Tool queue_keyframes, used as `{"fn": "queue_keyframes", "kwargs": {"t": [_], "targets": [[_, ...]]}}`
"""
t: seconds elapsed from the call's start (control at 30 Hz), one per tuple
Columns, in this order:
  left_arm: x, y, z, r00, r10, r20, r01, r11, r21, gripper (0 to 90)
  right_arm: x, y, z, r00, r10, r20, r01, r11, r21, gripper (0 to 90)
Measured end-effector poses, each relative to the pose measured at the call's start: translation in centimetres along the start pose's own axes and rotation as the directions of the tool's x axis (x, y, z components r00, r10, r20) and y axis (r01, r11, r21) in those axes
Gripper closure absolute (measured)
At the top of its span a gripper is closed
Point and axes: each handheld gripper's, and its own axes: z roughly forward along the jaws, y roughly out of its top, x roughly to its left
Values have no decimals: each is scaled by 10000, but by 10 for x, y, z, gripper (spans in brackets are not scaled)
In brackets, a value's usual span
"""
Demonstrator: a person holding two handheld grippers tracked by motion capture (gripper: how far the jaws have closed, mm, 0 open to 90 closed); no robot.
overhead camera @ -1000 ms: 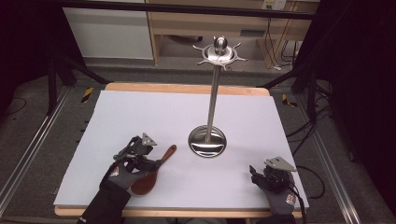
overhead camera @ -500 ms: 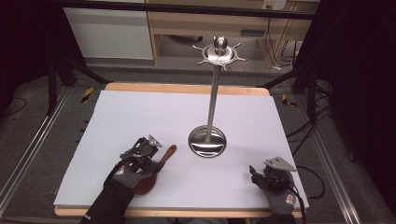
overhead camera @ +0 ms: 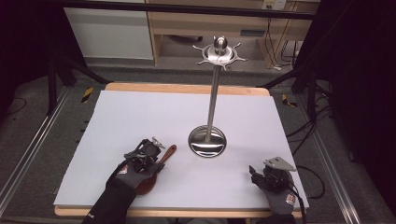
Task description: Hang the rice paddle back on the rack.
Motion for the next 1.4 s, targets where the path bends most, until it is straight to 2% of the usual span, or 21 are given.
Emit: {"fn": "queue_keyframes", "kwargs": {"t": [0.17,0.53,1.0,1.4], "targets": [[3,0,2,9997,-220,133,219,9997,114,641,0,0,0,10000,7,-11,-7,10000,5,341],[3,2,2,9991,-420,73,418,9989,228,728,0,0,0,10000,0,-18,0,10000,45,343],[2,2,-2,9994,145,311,-164,9980,611,738,0,0,0,10000,69,-39,-69,10000,21,347],[3,7,2,9988,202,439,-244,9950,966,737,-1,0,0,9999,119,-102,-118,9999,71,353]]}}
